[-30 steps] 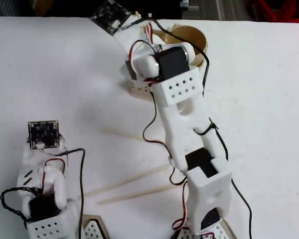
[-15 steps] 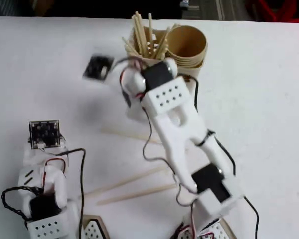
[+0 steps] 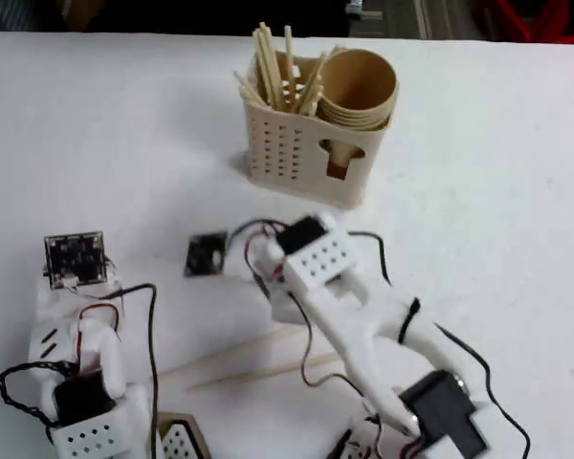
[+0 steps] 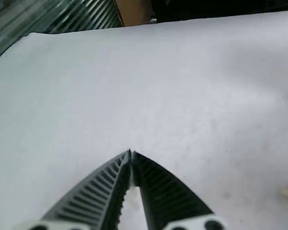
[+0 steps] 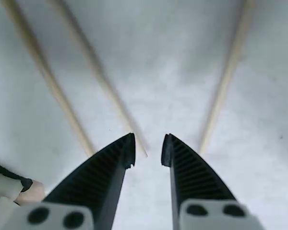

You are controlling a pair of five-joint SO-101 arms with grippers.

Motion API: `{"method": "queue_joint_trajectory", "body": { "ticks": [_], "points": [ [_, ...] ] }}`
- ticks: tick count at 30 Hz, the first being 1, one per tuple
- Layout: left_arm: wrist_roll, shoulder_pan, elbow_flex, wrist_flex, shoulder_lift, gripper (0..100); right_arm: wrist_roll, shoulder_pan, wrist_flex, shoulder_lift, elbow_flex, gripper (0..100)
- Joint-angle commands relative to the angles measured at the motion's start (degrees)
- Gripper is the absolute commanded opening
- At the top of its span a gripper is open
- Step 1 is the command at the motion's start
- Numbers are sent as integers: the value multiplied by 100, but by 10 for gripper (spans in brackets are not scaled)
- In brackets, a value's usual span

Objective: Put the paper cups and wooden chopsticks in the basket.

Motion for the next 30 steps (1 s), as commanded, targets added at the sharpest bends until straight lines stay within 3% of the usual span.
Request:
{"method": "queue_joint_trajectory", "body": {
  "ticks": [1,12,16,19,30],
  "points": [
    [-26,-110,-35,-202,-57,24,62,-48,-980,-462,1011,101],
    [-35,-110,-35,-193,-57,24,53,-224,-2519,409,1565,99],
    [-44,-110,-26,-193,-57,24,88,-198,-2132,884,1046,88],
    [-44,-110,-26,-193,-57,24,88,-189,-1912,1253,738,9],
    [-44,-110,-26,-193,-57,24,44,163,-1305,787,396,26]
  ]
}}
